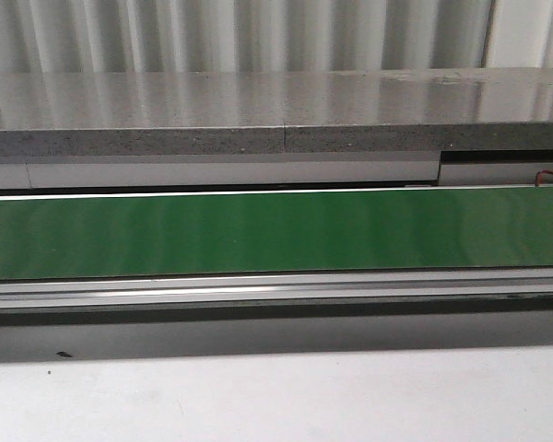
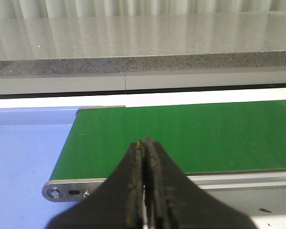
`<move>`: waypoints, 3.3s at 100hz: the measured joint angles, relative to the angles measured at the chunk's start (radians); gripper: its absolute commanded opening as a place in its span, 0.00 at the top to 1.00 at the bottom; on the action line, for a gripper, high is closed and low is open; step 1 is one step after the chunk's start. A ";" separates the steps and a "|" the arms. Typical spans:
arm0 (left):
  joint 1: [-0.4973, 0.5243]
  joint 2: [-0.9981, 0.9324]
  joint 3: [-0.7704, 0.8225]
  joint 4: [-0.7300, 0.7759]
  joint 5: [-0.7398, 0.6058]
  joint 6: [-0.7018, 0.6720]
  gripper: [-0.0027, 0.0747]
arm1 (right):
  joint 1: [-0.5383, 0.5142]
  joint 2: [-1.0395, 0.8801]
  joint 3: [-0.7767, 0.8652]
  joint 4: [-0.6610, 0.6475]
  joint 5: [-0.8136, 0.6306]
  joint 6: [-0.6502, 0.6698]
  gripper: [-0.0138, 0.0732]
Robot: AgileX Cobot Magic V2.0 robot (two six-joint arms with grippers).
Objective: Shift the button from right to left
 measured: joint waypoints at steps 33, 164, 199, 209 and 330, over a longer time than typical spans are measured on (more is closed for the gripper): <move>0.000 0.000 0.000 0.000 0.000 0.000 0.99 | 0.000 0.367 -0.253 0.000 0.179 0.000 0.92; 0.000 0.000 0.000 0.000 0.000 0.000 0.99 | -0.216 1.176 -0.643 0.002 0.269 -0.007 0.12; 0.000 0.000 0.000 0.000 0.000 0.000 0.99 | -0.366 1.425 -0.756 -0.004 0.265 -0.011 0.12; 0.000 0.000 0.000 0.000 0.000 0.000 0.99 | -0.370 1.492 -0.787 -0.004 0.268 -0.037 0.12; 0.000 0.000 0.000 0.000 0.000 0.000 0.99 | -0.370 1.799 -0.930 -0.004 0.272 -0.100 0.62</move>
